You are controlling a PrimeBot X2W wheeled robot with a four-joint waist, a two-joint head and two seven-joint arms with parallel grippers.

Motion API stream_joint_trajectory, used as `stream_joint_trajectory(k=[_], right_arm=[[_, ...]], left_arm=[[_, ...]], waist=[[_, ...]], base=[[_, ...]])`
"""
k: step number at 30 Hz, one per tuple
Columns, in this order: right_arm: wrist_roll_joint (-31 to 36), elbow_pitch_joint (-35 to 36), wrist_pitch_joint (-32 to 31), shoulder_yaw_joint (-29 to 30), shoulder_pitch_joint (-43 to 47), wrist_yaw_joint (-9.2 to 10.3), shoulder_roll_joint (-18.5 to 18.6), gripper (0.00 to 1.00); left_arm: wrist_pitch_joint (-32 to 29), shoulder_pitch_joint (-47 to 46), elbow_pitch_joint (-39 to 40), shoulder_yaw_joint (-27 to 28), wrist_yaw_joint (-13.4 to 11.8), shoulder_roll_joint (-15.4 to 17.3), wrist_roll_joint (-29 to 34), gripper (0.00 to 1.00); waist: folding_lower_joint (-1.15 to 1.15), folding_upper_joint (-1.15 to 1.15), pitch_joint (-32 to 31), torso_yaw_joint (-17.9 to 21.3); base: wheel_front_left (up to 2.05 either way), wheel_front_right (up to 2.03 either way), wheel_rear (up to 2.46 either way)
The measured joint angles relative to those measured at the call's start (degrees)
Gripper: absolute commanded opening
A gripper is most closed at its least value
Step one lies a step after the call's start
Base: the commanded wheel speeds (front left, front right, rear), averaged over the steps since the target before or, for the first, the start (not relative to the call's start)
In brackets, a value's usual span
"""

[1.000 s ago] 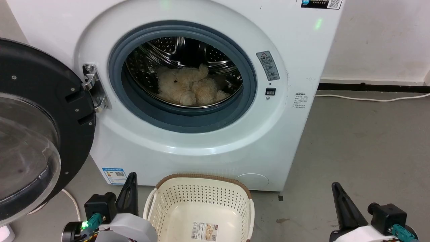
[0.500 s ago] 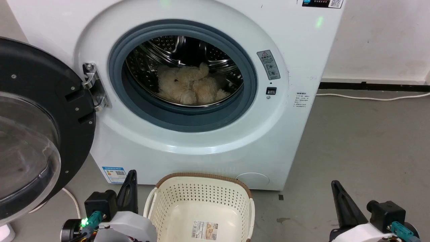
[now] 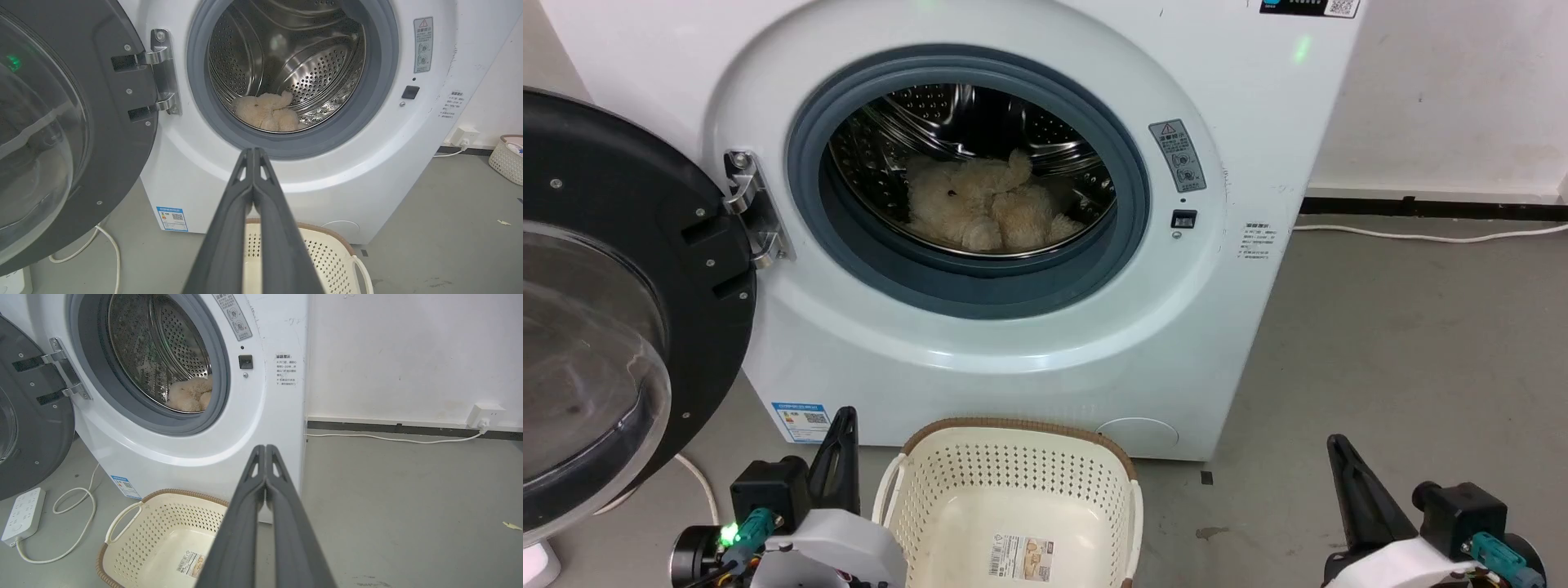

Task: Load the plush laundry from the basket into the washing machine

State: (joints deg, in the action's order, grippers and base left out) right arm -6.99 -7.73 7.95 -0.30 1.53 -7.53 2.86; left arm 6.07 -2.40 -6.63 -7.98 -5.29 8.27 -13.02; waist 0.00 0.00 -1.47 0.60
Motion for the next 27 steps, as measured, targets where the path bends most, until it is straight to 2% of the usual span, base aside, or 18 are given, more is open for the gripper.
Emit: stream_joint_trajectory(k=[27], right_arm=[[2.44, 2.44, -2.43, 0.04, -0.04, 0.00, 0.00, 0.00]], left_arm=[[-1.86, 0.23, 2.02, 2.69, 1.46, -1.77, 4.14, 0.00]], waist=[[0.00, 0.00, 0.49, -0.20]], base=[[0.00, 0.00, 0.00]])
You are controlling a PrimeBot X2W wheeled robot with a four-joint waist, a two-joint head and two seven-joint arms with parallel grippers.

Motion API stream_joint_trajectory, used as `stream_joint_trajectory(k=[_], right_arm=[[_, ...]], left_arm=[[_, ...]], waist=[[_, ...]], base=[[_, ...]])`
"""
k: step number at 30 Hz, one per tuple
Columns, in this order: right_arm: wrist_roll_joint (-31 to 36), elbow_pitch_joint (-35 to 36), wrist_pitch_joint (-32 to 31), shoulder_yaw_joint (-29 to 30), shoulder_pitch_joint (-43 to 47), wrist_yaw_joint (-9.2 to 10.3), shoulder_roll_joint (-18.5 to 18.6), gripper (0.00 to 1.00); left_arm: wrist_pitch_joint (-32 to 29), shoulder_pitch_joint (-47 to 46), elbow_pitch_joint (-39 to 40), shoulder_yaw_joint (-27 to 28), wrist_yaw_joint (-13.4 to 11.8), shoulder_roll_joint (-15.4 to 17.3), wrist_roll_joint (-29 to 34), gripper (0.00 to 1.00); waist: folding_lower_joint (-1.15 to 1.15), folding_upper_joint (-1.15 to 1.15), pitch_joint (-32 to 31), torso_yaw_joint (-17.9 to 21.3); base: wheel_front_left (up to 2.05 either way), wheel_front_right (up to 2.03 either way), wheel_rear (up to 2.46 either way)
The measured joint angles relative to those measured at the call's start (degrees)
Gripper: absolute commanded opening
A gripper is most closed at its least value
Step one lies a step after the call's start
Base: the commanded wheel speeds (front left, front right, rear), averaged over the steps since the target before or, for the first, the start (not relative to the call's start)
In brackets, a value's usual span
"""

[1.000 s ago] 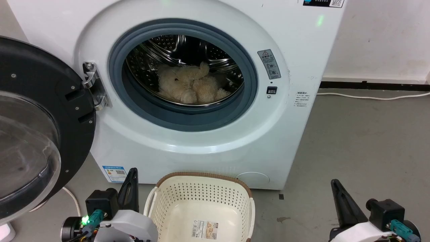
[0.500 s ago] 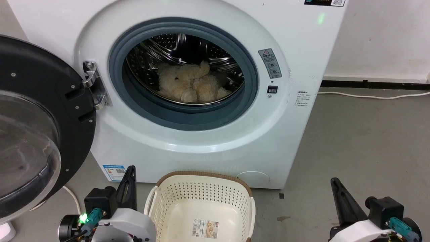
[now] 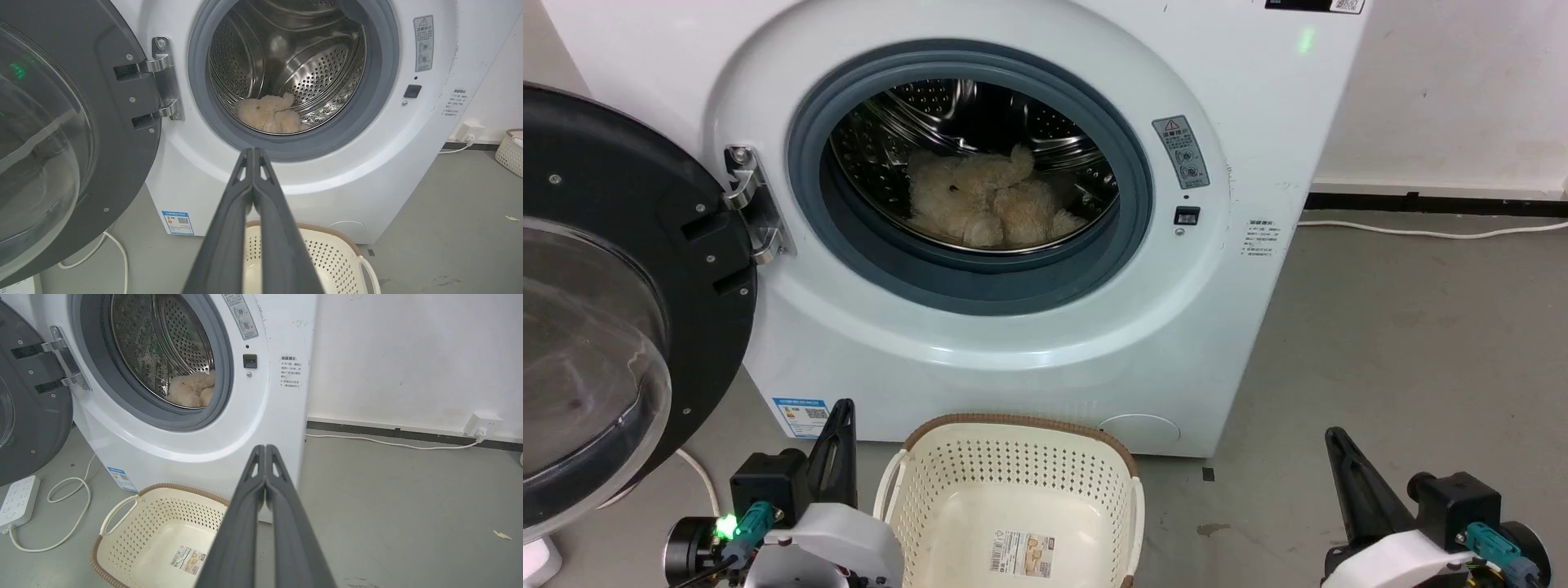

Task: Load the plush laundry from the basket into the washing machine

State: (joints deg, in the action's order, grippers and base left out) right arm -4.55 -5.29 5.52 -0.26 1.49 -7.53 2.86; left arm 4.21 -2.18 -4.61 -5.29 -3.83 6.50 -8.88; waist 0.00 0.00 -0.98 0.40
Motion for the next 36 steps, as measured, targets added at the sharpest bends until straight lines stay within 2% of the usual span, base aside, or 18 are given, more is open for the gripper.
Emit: stream_joint_trajectory(k=[36], right_arm=[[3.00, 3.45, -3.94, 0.07, -0.68, 0.00, 0.00, 0.00]], left_arm=[[-2.87, 1.02, 3.05, 3.65, 2.61, -2.29, 6.06, 0.00]], waist=[[0.00, 0.00, 0.71, -0.29]], base=[[0.00, 0.00, 0.00]])
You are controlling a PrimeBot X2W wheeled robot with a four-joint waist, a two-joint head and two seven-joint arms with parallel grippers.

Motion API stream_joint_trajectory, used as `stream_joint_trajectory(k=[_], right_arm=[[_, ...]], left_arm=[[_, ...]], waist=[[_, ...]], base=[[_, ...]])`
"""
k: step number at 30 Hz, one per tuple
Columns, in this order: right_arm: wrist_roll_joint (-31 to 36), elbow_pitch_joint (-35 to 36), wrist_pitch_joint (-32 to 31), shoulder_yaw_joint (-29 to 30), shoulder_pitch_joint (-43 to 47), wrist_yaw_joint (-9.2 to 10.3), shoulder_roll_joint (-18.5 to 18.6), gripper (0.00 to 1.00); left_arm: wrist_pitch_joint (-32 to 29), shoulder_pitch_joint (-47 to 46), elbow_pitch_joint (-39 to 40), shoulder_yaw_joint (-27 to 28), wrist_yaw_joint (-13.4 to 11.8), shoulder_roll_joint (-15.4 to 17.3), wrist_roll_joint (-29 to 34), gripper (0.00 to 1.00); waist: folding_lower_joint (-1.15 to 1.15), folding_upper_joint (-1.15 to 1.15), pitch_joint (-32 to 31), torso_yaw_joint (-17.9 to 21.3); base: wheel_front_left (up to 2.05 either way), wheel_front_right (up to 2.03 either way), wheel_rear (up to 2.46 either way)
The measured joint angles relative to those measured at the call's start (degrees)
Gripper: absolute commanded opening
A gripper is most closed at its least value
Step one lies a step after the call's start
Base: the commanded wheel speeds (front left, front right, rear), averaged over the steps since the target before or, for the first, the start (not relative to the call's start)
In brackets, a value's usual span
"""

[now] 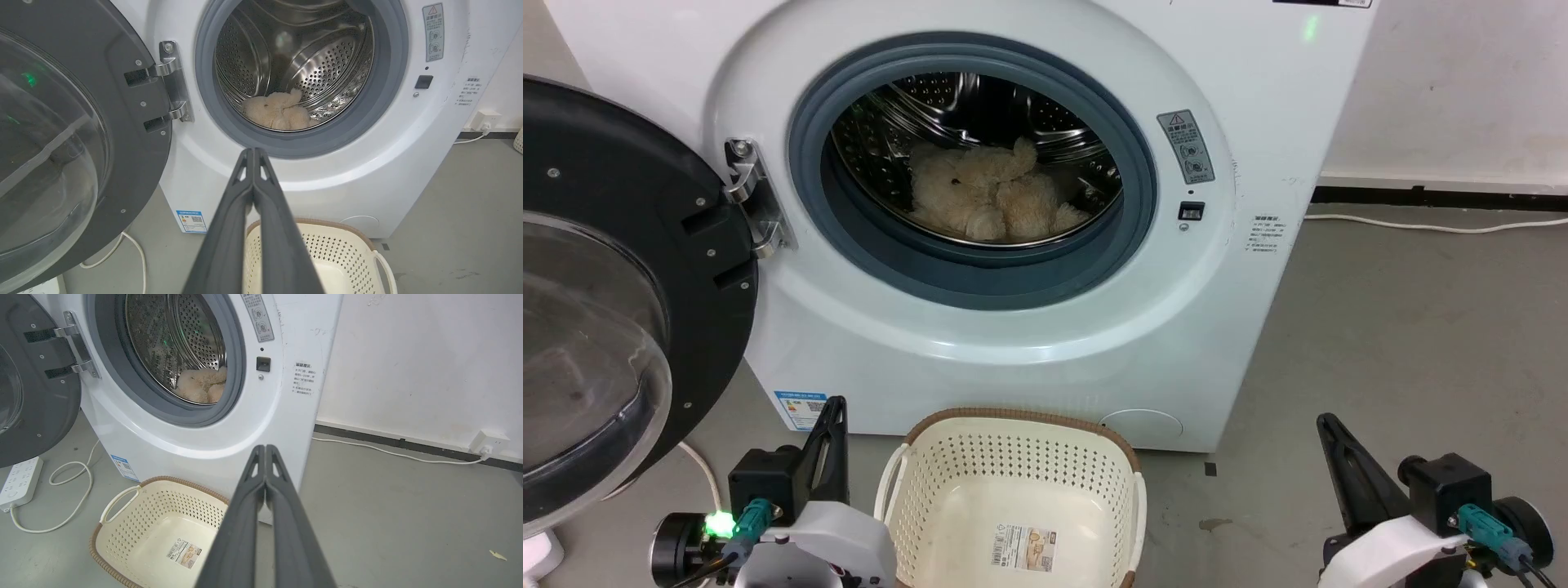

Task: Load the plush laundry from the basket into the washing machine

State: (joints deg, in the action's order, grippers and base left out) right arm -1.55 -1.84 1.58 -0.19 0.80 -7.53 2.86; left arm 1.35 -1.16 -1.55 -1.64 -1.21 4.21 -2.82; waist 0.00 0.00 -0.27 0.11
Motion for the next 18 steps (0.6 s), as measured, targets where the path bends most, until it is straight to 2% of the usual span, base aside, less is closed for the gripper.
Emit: stream_joint_trajectory(k=[18], right_arm=[[1.14, 1.47, -1.49, 0.04, -0.14, 0.00, 0.00, 0.00]], left_arm=[[-1.33, 0.09, 1.24, 1.44, 0.97, -1.24, 2.32, 0.00]], waist=[[0.00, 0.00, 0.28, -0.11]], base=[[0.00, 0.00, 0.00]])
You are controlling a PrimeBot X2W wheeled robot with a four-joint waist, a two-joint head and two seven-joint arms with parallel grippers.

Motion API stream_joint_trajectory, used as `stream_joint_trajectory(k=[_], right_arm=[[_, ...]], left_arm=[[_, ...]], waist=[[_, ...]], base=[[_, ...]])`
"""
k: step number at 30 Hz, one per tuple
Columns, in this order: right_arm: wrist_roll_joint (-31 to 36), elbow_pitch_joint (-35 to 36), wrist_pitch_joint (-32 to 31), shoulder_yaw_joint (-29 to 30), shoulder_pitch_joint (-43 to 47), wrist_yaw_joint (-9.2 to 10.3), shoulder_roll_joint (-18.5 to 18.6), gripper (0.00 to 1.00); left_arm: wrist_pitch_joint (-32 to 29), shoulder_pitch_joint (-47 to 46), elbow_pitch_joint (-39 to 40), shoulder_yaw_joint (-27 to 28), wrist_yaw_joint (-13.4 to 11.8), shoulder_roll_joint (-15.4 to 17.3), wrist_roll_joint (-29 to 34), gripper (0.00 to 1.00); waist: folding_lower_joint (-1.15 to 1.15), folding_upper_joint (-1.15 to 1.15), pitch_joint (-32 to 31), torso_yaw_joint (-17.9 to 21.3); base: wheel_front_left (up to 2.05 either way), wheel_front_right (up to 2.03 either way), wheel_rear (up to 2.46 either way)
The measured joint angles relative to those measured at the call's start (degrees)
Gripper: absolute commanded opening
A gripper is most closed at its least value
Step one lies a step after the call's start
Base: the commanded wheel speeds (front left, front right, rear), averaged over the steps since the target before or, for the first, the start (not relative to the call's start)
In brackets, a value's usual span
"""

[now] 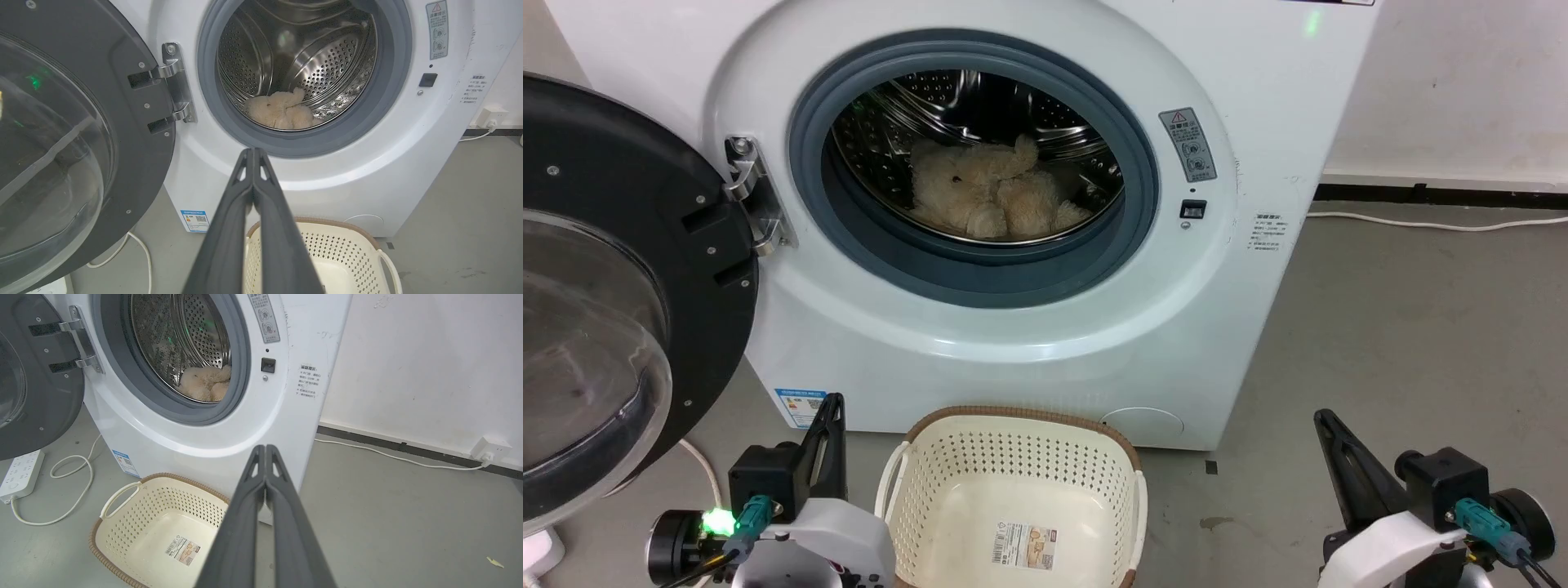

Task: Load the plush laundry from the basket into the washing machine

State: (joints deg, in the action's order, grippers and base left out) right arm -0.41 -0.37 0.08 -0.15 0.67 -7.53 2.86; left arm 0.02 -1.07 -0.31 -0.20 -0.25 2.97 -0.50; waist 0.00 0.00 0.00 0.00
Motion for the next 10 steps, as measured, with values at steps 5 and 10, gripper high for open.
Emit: stream_joint_trajectory(k=[5, 10], right_arm=[[0.00, 0.04, 0.00, 0.01, 0.00, 0.00, 0.00, 0.00], [0.00, 0.04, 0.00, 0.01, 0.00, 0.00, 0.00, 0.00]], left_arm=[[0.00, 0.01, 0.02, 0.08, 0.00, -0.02, 0.00, 0.00], [0.00, 0.02, 0.03, 0.08, 0.00, -0.03, 0.00, 0.00]], waist=[[0.00, 0.00, 0.00, 0.00], [0.00, 0.00, 0.00, 0.00]], base=[[0.00, 0.00, 0.00], [0.00, 0.00, 0.00]])
